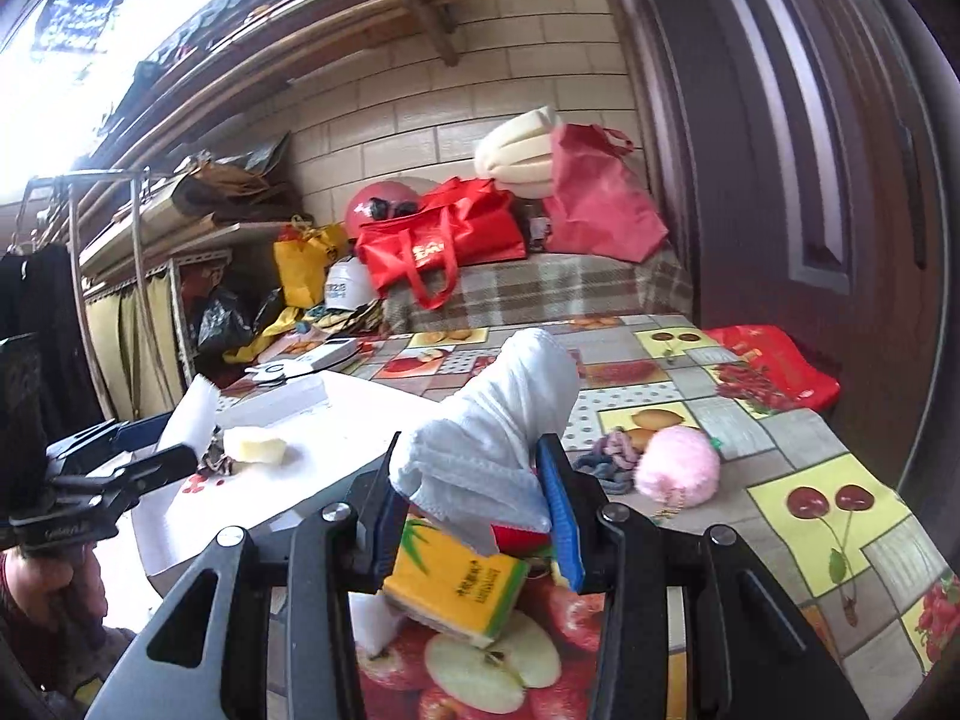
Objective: Organize soft objects
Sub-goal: 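Lower the towel and foam block into the white tray and open both tools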
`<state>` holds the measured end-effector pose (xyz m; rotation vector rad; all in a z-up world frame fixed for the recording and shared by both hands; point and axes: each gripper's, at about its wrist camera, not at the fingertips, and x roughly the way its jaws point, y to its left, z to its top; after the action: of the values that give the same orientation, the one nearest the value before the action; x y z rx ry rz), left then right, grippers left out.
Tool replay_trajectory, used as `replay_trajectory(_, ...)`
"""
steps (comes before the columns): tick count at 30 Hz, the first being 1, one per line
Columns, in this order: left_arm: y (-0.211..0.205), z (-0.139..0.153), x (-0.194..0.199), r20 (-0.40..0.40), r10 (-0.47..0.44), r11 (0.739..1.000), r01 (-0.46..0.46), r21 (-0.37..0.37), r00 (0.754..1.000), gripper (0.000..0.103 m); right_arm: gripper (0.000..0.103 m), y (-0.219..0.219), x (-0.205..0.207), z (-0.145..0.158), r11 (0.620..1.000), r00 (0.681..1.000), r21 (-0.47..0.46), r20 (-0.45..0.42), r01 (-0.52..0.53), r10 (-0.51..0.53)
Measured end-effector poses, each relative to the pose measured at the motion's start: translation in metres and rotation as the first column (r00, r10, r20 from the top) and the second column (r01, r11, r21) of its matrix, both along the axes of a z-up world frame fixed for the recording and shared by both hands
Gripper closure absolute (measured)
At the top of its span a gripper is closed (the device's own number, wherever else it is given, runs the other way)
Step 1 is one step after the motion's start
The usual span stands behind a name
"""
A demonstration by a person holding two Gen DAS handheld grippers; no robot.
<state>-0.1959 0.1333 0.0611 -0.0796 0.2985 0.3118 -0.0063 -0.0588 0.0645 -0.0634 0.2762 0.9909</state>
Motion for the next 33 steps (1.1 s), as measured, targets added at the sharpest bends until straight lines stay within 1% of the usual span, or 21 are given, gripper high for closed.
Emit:
replay_trajectory(4, 0.008, 0.000, -0.001, 0.001, 0.036, 0.999, -0.036, -0.002, 0.999, 0.034, 0.062, 0.017, -0.010, -0.001, 0.998, 0.998, -0.026, 0.010, -0.056, 0.056)
replay_trajectory(8, 0.018, -0.001, -0.004, 0.007, 0.095, 0.996, -0.095, -0.004, 0.995, 0.034, 0.062, 0.037, -0.020, -0.004, 0.992, 0.993, -0.058, 0.014, -0.115, 0.116)
replay_trajectory(11, 0.029, -0.002, -0.007, 0.014, 0.141, 0.990, -0.141, -0.013, 0.990, 0.034, 0.062, 0.055, -0.026, -0.007, 0.983, 0.986, -0.078, 0.001, -0.164, 0.164)
replay_trajectory(14, 0.041, -0.003, -0.008, 0.009, 0.166, 0.986, -0.166, -0.030, 0.986, 0.034, 0.062, 0.074, -0.033, -0.010, 0.973, 0.978, -0.094, -0.022, -0.210, 0.209)
replay_trajectory(18, 0.058, -0.004, -0.006, 0.003, 0.208, 0.978, -0.208, -0.031, 0.978, 0.034, 0.062, 0.092, -0.043, -0.016, 0.963, 0.969, -0.107, -0.032, -0.248, 0.246)
replay_trajectory(21, 0.068, -0.006, -0.004, -0.006, 0.225, 0.973, -0.225, -0.048, 0.974, 0.034, 0.062, 0.104, -0.048, -0.020, 0.955, 0.963, -0.124, -0.036, -0.268, 0.265)
replay_trajectory(23, 0.070, -0.006, -0.002, -0.012, 0.230, 0.972, -0.230, -0.052, 0.973, 0.034, 0.062, 0.110, -0.048, -0.020, 0.954, 0.961, -0.120, -0.040, -0.276, 0.273)
replay_trajectory(29, 0.065, -0.006, 0.010, -0.028, 0.206, 0.978, -0.206, -0.005, 0.978, 0.034, 0.062, 0.135, -0.051, -0.022, 0.947, 0.958, -0.145, -0.041, -0.287, 0.284)
replay_trajectory(32, 0.066, -0.007, 0.013, -0.041, 0.201, 0.979, -0.201, -0.010, 0.979, 0.034, 0.062, 0.145, -0.047, -0.024, 0.947, 0.959, -0.152, -0.067, -0.284, 0.276)
replay_trajectory(33, 0.070, -0.008, 0.013, -0.046, 0.202, 0.979, -0.203, -0.025, 0.978, 0.034, 0.062, 0.148, -0.044, -0.024, 0.948, 0.959, -0.151, -0.081, -0.280, 0.271)
